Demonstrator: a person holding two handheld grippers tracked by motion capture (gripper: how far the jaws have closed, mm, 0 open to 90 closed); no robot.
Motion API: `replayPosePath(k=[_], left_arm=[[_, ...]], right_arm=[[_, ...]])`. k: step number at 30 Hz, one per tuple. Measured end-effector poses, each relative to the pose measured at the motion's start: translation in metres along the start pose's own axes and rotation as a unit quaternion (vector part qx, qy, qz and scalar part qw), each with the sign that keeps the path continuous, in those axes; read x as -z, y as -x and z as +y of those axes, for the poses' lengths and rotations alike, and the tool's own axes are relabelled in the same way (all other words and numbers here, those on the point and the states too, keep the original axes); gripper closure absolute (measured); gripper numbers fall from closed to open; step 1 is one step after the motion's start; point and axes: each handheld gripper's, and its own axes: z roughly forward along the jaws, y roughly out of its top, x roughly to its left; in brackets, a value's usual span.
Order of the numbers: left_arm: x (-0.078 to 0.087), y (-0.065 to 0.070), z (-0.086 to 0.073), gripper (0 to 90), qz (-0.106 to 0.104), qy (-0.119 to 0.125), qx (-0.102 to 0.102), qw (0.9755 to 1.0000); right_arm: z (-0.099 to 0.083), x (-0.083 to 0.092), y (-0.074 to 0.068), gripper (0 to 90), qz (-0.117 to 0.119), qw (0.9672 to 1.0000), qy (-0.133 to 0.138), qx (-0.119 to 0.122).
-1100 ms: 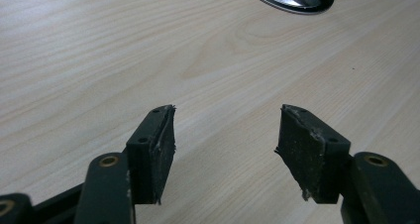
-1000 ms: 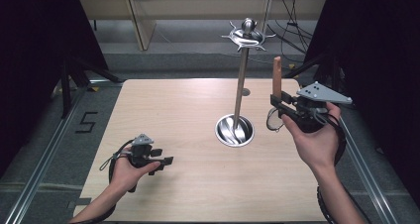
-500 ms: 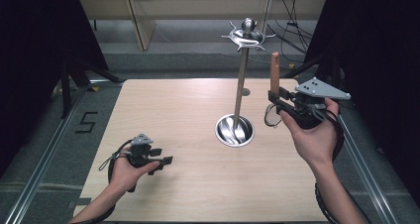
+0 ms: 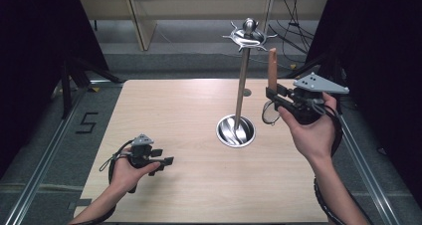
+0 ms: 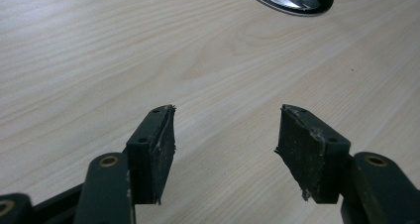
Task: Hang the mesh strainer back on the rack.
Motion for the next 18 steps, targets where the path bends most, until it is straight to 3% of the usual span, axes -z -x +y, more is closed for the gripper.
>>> replayPosePath(k=[6, 7, 8, 10, 11, 17, 18], left_arm=[[-0.0001, 0.0000, 0.0000, 38.3, 0.000, -0.002, -0.002, 1.0000], [0.0000, 0.0000, 0.0000, 38.3, -0.001, -0.003, -0.002, 1.0000], [0.0001, 0.0000, 0.0000, 38.3, 0.000, -0.003, -0.002, 1.0000], [0.0002, 0.0000, 0.0000, 38.3, 0.000, -0.001, -0.001, 1.0000], [0.0004, -0.0002, 0.0001, 38.3, 0.002, 0.000, 0.000, 1.0000], [0.0005, 0.0003, 0.0002, 38.3, 0.007, -0.003, -0.001, 1.0000], [0.0006, 0.0004, 0.0002, 38.3, 0.006, -0.003, -0.001, 1.0000]], right_arm=[[0.0026, -0.0034, 0.0032, 69.1, -0.002, 1.0000, 0.007, 0.007], [0.0028, -0.0031, 0.0020, 69.1, 0.002, 1.0000, -0.002, -0.006], [0.0031, -0.0044, 0.0041, 69.1, -0.001, 1.0000, 0.005, 0.008], [0.0033, -0.0051, 0.0018, 69.1, 0.001, 1.0000, -0.002, -0.006], [0.0042, -0.0067, 0.0041, 69.2, 0.000, 0.9999, 0.002, 0.010], [0.0068, -0.0087, 0.0021, 69.1, 0.003, 1.0000, -0.007, -0.004], [0.0071, -0.0098, 0.0030, 69.2, 0.003, 1.0000, -0.004, 0.004]])
